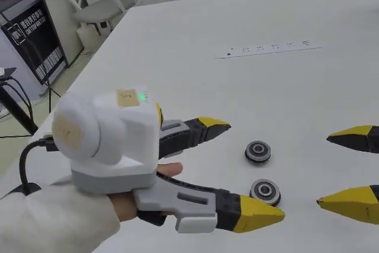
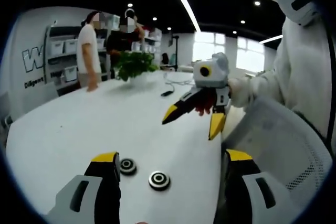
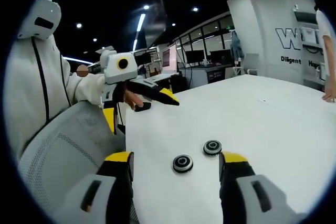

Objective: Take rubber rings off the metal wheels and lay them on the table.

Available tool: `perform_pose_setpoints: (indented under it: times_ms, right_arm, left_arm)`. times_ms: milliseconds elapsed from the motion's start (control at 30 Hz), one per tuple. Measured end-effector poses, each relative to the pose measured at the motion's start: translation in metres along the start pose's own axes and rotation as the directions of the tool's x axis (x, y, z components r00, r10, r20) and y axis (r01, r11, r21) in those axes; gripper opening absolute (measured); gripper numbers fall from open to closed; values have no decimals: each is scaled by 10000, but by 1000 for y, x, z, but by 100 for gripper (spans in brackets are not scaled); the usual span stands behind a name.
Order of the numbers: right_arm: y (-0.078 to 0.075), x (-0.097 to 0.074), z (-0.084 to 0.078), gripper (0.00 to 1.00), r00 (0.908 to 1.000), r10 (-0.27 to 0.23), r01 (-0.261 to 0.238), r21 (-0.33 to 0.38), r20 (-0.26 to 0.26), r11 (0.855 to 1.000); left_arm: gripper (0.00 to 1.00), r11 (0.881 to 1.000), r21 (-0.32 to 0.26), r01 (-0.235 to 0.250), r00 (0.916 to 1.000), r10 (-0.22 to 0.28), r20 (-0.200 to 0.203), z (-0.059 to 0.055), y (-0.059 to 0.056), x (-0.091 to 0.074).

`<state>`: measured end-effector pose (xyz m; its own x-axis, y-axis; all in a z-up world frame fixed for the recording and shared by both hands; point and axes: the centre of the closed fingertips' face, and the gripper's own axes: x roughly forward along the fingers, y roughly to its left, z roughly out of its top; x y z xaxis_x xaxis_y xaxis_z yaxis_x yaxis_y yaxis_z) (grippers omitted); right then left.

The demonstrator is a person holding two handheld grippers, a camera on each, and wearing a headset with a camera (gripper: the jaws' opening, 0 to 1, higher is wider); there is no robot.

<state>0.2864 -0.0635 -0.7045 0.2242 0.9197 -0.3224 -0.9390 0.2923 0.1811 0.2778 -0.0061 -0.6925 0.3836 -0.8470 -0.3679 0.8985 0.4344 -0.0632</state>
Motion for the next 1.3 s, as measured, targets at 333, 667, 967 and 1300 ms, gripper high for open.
perform_pose_setpoints:
  times_ms: [333, 667, 967, 1300]
  right_arm:
    - [-3, 8, -11, 57, 9996, 209, -208, 16, -167, 9998]
    - [-9, 15, -24, 52, 9994, 261, -259, 103, -221, 9996]
    - [-11, 20, -33, 50, 9988, 398, -390, 283, -286, 9988]
    - [-12, 31, -51, 42, 9955, 755, -747, 162, -566, 9971]
  left_arm:
    - [72, 9987, -48, 509, 9983, -510, -275, -21, -5, 14]
    - [62, 9991, 223, 351, 9993, -349, -92, -30, 5, 25]
    - [55, 9969, 661, 430, 9976, -465, 520, -27, 6, 33]
    - [43, 9977, 509, 454, 9990, -453, -22, -52, 20, 46]
